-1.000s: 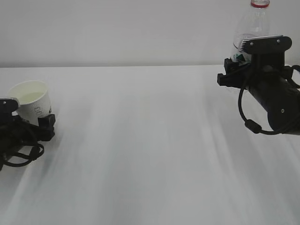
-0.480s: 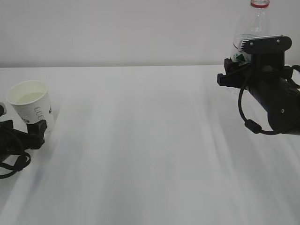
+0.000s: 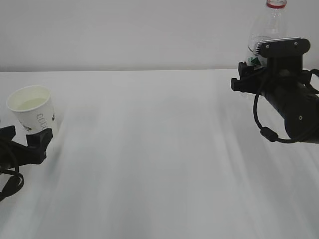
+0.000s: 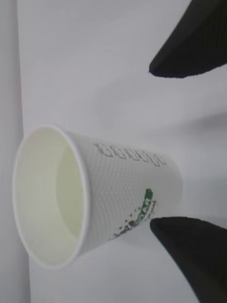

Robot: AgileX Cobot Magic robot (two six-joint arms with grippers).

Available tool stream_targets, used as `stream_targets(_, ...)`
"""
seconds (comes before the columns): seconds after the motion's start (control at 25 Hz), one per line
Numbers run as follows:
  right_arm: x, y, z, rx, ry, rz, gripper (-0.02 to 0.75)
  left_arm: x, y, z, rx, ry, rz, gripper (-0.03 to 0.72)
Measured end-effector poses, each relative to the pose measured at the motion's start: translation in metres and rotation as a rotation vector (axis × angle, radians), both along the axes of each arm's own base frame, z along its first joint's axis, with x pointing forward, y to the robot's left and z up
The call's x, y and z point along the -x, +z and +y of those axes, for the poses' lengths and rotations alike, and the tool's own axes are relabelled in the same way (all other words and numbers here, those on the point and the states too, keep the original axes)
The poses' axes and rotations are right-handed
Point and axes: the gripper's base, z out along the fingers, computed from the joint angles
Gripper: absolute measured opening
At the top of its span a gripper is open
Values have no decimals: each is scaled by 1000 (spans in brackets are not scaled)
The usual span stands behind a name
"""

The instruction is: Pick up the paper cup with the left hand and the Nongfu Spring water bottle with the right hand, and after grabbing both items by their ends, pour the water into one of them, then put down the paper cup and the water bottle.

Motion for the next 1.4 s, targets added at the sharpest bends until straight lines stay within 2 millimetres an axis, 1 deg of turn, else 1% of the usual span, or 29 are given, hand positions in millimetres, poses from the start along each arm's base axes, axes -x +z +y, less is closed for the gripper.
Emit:
stream_targets(0.12, 0, 0, 0, 1, 2, 0, 531, 2, 13, -5, 11, -21, -48, 682)
stream_targets(0.44, 0, -4, 1, -12, 4, 35, 530, 6, 51, -5, 46, -26, -197, 674)
stream_targets(0.56, 0, -12, 1, -9, 4, 56, 530, 7, 60, -5, 54, -26, -230, 671)
stream_targets(0.72, -1, -21, 1, -6, 3, 82, 530, 8, 64, -4, 58, -26, -246, 665)
stream_targets(1.12, -2, -45, 0, 4, -7, 113, 530, 8, 63, -5, 56, -29, -244, 651)
stream_targets(1.32, -4, -48, 0, 2, -15, 85, 530, 8, 63, -5, 55, -35, -244, 648)
stream_targets(1.4, -4, -54, 0, 6, -16, 97, 530, 8, 63, -5, 55, -35, -244, 645)
